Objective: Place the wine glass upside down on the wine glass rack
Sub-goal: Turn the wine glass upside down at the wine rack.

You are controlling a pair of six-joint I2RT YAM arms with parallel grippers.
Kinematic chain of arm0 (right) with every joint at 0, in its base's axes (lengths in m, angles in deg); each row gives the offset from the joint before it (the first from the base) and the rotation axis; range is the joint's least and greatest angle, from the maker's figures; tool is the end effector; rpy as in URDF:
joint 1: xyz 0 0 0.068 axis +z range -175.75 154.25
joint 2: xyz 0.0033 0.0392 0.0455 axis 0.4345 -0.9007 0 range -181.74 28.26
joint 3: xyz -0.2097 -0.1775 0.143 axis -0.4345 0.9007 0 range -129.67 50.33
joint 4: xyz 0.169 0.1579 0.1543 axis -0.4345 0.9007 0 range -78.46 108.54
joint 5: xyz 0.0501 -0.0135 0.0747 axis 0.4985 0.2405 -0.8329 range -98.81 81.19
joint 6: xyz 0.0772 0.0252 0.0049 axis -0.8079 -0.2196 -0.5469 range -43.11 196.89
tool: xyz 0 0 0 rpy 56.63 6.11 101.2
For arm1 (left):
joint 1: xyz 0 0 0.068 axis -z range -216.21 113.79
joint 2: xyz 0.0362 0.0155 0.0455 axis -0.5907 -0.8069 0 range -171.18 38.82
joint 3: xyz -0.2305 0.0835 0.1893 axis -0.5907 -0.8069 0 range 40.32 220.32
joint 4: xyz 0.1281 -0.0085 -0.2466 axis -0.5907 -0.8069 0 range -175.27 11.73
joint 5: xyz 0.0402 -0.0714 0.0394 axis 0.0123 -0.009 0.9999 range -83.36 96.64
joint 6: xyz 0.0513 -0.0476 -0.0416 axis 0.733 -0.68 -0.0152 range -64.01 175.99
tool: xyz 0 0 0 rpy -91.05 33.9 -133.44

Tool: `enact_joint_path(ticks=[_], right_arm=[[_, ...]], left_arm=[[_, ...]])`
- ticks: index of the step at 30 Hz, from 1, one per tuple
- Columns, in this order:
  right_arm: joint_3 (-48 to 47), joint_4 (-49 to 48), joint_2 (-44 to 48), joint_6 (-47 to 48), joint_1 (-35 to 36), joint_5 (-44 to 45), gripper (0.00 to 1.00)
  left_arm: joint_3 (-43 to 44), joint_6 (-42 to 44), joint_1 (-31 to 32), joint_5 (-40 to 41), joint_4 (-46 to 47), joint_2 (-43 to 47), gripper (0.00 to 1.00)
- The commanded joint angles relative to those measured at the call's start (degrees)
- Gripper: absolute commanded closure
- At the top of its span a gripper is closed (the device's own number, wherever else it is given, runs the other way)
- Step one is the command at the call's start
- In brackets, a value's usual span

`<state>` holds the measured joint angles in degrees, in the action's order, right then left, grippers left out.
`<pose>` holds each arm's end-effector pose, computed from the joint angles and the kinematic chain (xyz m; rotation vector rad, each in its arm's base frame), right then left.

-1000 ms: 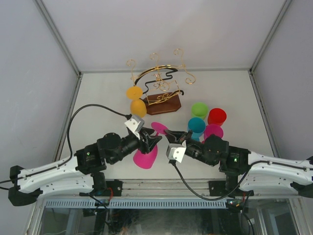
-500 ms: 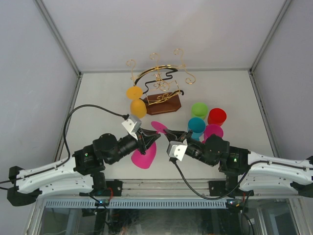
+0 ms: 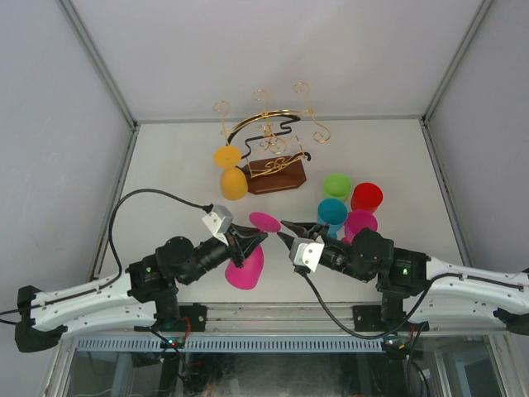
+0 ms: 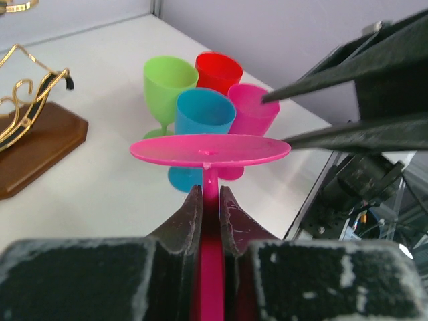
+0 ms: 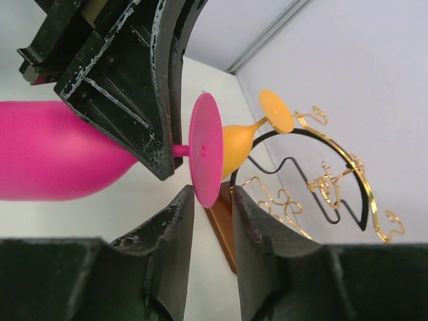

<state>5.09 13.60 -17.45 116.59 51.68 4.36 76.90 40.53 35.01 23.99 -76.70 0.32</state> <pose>0.0625 0.2062 0.3813 -1.2840 0.9936 0.3228 0.0811 -0.1726 0.3518 0.5467 1.5649 -0.9360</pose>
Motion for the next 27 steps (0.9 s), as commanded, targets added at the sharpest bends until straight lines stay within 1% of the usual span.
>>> enact_joint_path(ticks=[1, 3, 4, 5, 9, 12, 16, 19, 22, 27], right_arm=[[-0.09, 5.30, 2.47, -6.18, 0.26, -3.11, 0.69], [1.19, 7.16, 3.53, -8.36, 0.27, -3.68, 0.52], [2.14, 7.39, 4.22, -9.52, 0.27, -3.63, 0.48], [3.10, 7.32, 4.95, -10.64, 0.31, -3.45, 0.46], [6.64, 6.51, 7.94, -16.06, 0.27, -2.01, 0.46], [8.69, 5.60, 9.87, -20.25, 0.29, -0.48, 0.45], [10.34, 5.02, 11.20, -23.03, 0.02, 2.32, 0.45], [10.49, 5.06, 11.61, -24.51, -1.82, 2.64, 0.44], [10.52, 4.84, 12.24, -27.89, -6.15, -1.14, 0.46], [10.44, 4.23, 14.20, -33.51, -16.23, -12.41, 0.47]], left_arm=[[-6.76, 0.30, -0.20, 1.28, 6.18, 4.02, 1.00], [-9.46, 0.17, -0.20, 2.88, 7.81, 5.98, 1.00], [-10.81, 0.17, -0.16, 3.70, 8.58, 6.78, 1.00], [-12.03, 0.09, -0.20, 4.45, 9.42, 7.63, 1.00], [-16.36, -1.79, -0.20, 7.95, 11.42, 9.94, 1.00], [-18.09, -3.03, -0.21, 8.42, 12.46, 10.40, 1.00], [-17.28, -2.76, -0.20, 9.38, 12.23, 8.45, 1.00], [-15.52, -1.32, -0.16, 10.31, 11.70, 6.36, 1.00], [-14.59, 0.64, -0.20, 11.42, 12.56, 4.71, 1.00], [-15.88, 5.42, -0.21, 11.44, 19.23, 3.39, 1.00]])
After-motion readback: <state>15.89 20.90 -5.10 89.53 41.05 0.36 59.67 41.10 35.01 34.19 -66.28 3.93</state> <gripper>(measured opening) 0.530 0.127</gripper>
